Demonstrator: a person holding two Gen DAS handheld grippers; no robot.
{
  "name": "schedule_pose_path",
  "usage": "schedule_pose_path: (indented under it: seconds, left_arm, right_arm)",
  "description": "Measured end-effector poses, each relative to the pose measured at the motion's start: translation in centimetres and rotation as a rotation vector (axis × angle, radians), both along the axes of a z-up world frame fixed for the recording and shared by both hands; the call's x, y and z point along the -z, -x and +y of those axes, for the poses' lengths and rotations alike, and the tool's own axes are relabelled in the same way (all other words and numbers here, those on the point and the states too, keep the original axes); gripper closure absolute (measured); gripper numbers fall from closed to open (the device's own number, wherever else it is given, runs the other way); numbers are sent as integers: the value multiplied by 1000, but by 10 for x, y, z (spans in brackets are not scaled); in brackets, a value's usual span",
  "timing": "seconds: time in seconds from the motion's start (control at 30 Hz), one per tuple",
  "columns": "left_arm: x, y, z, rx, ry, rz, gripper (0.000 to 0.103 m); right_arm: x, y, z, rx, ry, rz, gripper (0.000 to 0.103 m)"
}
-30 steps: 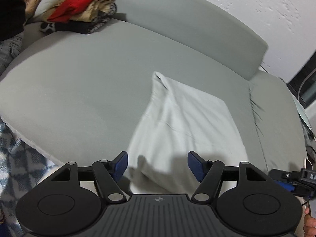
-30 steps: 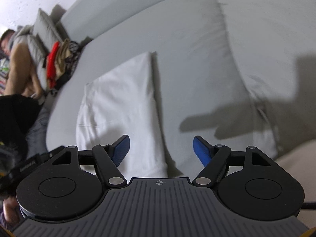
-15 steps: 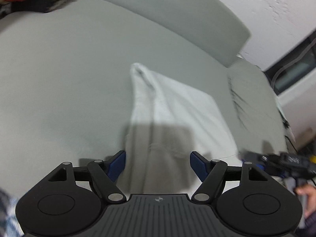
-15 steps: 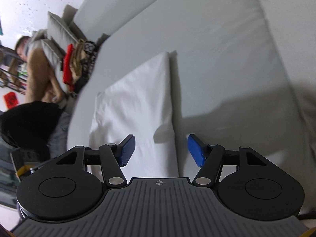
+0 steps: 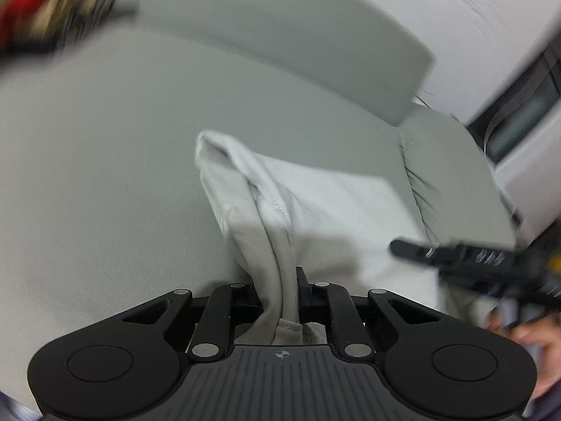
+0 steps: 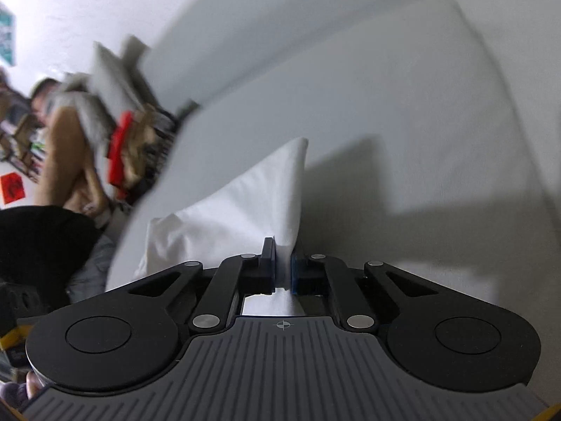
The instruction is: Fold clothes
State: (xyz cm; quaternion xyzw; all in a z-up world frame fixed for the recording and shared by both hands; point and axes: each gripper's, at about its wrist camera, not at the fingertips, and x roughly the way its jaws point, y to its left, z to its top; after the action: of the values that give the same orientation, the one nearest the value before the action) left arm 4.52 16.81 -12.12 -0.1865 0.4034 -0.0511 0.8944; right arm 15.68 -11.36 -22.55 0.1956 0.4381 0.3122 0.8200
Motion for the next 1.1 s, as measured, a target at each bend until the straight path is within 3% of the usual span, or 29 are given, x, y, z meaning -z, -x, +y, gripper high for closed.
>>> schedule_pose_path:
  seconds: [0.07,0.2,0.33,0.47,0.57,0.7,0.8,0.9,0.93,0.97,1.0,1.1]
  left_arm:
    - [-28,19,-27,39,-123,-94,92]
    - [-94,71,-79,105,-211,-333,92]
    - [-152,101,-128,221,-179,-505,92]
    - [-191,100,-176,359,-74,-567,92]
    - [-193,73,-221,462,29,-526,91]
    - [-161,16,-293,552,149,-380,92]
    - [-129,-22,-337,583,151,-283,92]
    - [-107,-53,-363,565,108,-256,91]
    - [-98,-63,-370,548,79,-259,85]
    - [-90,-73,-377,530,49,-263,76]
    - [-78,-86,-381,494,-18,-212,61]
    - [-45,-114,-383,377,-189,-74,68]
  right_arm:
    - [-31,27,-16,22,-36,-72,96]
    - [-93,82,-77,113,-215,-146,96]
    - [-149,138,-145,275,-263,-267,96]
    - [-192,184,-209,448,-191,-385,96]
    - [-197,189,-251,553,-107,-396,96]
    - [-182,173,-308,665,-44,-336,96]
    - [-158,137,-333,717,-16,-261,96]
    - [-135,94,-355,746,8,-190,96]
    - [-124,76,-360,749,40,-155,91]
    - [-112,58,-362,750,84,-116,73]
    - [-100,44,-364,766,141,-64,67]
    - [-85,35,-367,781,227,-5,65]
